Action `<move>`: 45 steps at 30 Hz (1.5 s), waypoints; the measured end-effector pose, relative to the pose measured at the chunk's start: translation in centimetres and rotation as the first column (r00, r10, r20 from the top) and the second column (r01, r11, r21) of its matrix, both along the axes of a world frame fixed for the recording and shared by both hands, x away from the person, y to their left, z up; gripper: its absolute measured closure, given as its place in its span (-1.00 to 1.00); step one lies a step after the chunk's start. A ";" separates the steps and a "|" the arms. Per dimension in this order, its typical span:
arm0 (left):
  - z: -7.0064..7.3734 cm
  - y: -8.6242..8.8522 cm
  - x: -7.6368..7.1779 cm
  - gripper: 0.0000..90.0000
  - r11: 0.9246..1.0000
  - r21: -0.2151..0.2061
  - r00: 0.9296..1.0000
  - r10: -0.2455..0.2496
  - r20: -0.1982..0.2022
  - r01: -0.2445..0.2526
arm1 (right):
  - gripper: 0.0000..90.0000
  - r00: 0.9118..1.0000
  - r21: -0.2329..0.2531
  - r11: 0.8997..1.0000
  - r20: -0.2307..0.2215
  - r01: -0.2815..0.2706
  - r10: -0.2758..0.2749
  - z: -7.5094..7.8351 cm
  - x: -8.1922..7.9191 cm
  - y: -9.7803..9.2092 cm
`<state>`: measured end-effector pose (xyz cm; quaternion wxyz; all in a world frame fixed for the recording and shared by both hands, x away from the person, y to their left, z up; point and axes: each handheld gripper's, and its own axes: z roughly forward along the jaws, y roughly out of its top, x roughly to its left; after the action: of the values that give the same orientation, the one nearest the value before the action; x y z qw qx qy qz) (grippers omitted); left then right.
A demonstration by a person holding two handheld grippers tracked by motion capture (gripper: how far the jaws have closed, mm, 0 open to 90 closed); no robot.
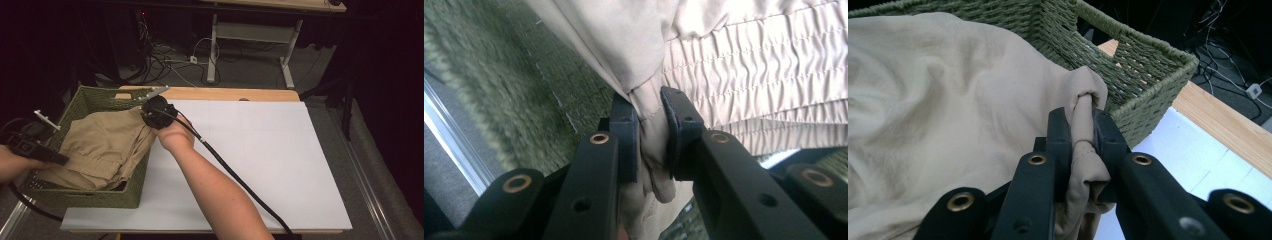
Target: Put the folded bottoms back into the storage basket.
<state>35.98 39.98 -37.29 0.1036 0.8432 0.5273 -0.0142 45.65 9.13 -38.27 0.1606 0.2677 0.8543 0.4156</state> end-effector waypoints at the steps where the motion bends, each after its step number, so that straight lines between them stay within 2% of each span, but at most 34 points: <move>1: -0.2 0.0 0.2 0.68 1.000 -0.004 1.000 0.003 0.000 -0.003 | 0.83 1.000 0.000 1.000 -0.002 0.000 0.000 -0.1 0.2 0.0; 8: -1.1 0.8 1.8 0.68 0.999 -0.005 0.998 0.053 0.024 -0.053 | 0.83 1.000 -0.003 1.000 -0.007 0.005 -0.005 -0.5 2.6 1.5; 10: -1.0 1.2 2.2 0.68 0.997 -0.012 0.997 0.071 0.013 -0.071 | 0.83 1.000 0.000 1.000 -0.014 0.010 -0.010 -0.3 3.1 1.9; 12: -0.7 1.4 2.3 0.65 0.996 0.005 0.995 0.090 0.032 -0.090 | 0.82 0.999 0.030 0.999 -0.029 0.015 -0.014 -0.2 3.6 2.4; 13: -0.6 1.5 2.4 0.59 0.995 0.013 0.994 0.099 0.040 -0.099 | 0.76 0.999 0.034 0.999 -0.033 0.022 -0.021 -0.2 3.7 2.6; 14: -0.5 1.5 2.4 0.44 0.994 0.009 0.994 0.105 0.036 -0.105 | 0.58 0.999 0.028 0.999 -0.030 0.021 -0.020 -0.4 3.8 2.8; 15: -0.5 1.5 2.4 0.28 0.994 -0.003 0.994 0.106 0.021 -0.106 | 0.36 0.998 0.029 0.999 -0.046 0.032 -0.030 -0.7 3.9 2.8; 17: -0.5 1.1 2.0 0.05 0.996 0.000 0.996 0.091 0.024 -0.091 | 0.09 0.995 0.034 0.999 -0.095 0.031 -0.027 -1.1 4.2 2.7; 19: -0.3 0.7 1.7 -0.17 0.996 0.004 0.996 0.085 0.024 -0.085 | -0.12 0.996 0.032 0.999 -0.087 0.028 -0.025 -1.0 3.8 2.4; 20: -0.3 0.5 1.6 -0.27 0.996 0.005 0.996 0.089 0.018 -0.089 | -0.15 0.997 0.032 0.999 -0.078 0.019 -0.016 -0.9 3.5 2.1; 22: -0.3 0.1 1.3 -0.44 0.995 0.024 0.996 0.093 0.006 -0.093 | -0.25 0.999 0.050 0.999 -0.053 0.011 -0.009 -0.4 2.7 1.4; 25: 0.0 -0.7 0.8 -0.71 0.993 0.064 0.995 0.097 -0.001 -0.096 | -0.48 0.999 0.079 0.997 -0.041 -0.001 0.004 0.3 1.7 0.1; 29: 0.2 -2.3 0.0 -0.96 0.990 0.104 0.995 0.096 -0.034 -0.092 | -0.79 1.000 0.118 0.993 -0.014 -0.004 0.006 0.8 0.2 -2.0; 31: 0.2 -3.2 -0.5 -1.00 0.989 0.118 0.995 0.091 -0.049 -0.085 | -0.97 1.000 0.127 0.992 0.001 0.006 -0.007 0.7 -0.6 -3.3; 34: 0.5 -4.7 -1.0 -1.00 0.991 0.101 0.995 0.092 -0.045 -0.087 | -1.00 1.000 0.128 0.992 0.022 0.017 -0.020 0.4 -1.7 -5.4; 39: 1.0 -7.0 -1.8 -1.00 0.990 0.112 0.995 0.089 -0.051 -0.083 | -1.00 0.999 0.131 0.991 0.034 0.038 -0.043 -0.5 -3.1 -9.3; 45: 2.3 -10.4 -2.4 -1.00 0.991 0.116 0.996 0.075 -0.048 -0.069 | -1.00 0.995 0.138 0.988 0.063 0.063 -0.072 -1.7 -4.5 -14.1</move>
<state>33.54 29.63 -35.01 0.0417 0.8276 0.5598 -0.0023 41.18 -4.96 -39.94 0.1851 0.2926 0.8084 0.4760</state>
